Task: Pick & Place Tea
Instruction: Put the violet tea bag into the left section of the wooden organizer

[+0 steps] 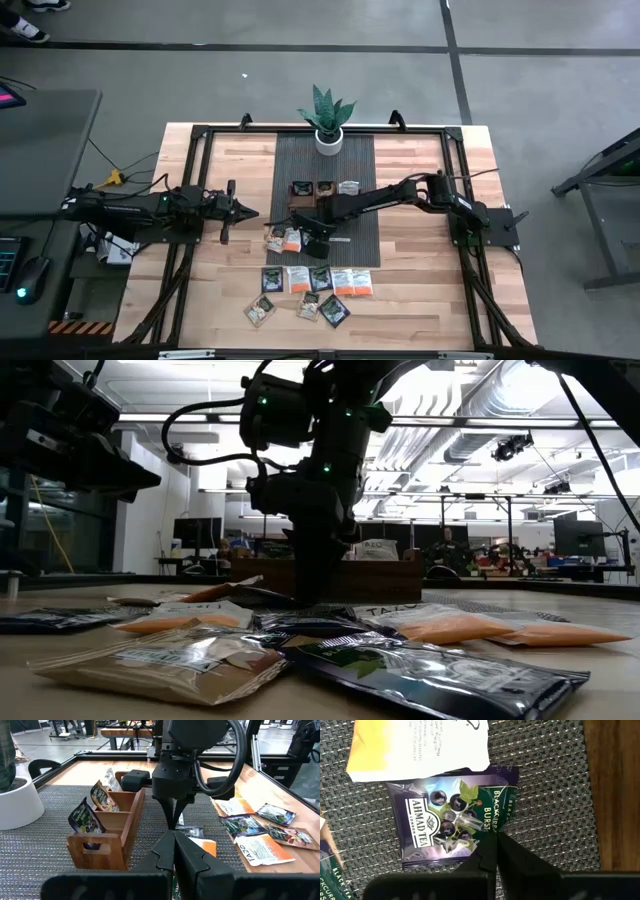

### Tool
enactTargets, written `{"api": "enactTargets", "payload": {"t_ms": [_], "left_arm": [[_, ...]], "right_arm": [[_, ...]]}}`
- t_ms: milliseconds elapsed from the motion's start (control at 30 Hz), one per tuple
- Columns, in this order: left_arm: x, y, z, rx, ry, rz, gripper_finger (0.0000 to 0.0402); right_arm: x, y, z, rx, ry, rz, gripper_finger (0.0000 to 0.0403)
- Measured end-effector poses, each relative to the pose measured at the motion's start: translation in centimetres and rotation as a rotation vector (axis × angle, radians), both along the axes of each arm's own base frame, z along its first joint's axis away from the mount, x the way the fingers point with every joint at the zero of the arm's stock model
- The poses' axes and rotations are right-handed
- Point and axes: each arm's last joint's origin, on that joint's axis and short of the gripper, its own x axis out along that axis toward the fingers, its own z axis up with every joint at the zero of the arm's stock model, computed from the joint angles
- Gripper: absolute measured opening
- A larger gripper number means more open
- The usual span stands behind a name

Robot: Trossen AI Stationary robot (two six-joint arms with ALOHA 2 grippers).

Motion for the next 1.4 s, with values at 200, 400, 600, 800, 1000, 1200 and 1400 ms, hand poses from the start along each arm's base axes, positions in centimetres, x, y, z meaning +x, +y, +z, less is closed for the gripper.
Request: {"api": "enactTargets", "payload": {"t_ms": [200,400,600,800,1000,1200,1400], "left_arm": [[0.0,0.0,0.0,0.000,0.000,0.000,0.0001],[0.0,0.0,0.0,0.000,0.000,0.000,0.0001],[0.0,0.0,0.0,0.000,0.000,0.000,0.0001],[0.0,0.0,0.0,0.000,0.000,0.000,0.0001],[0.0,0.0,0.0,0.000,0.000,0.000,0.0001],[0.0,0.0,0.0,0.000,0.000,0.000,0.0001],[0.0,0.0,0.0,0.000,0.000,0.000,0.0001]], "right_arm": [[0.0,0.0,0.0,-0.004,-0.004,0.000,0.0002],[-0.1,0.3,0.4,-0.054,-0.009,0.022,0.0001],[0.3,0.9,2.1,-0.154,0.003,0.050,0.0001],[0.5,1.3,3.4,-0.237,0.023,0.087,0.0000],[0.6,1.5,4.8,-0.312,0.029,0.096,0.0000],[1.0,2.0,6.3,-0.381,0.005,0.122,0.0000],[1.0,2.3,7.7,-0.482,0.001,0.133,0.0000]]}}
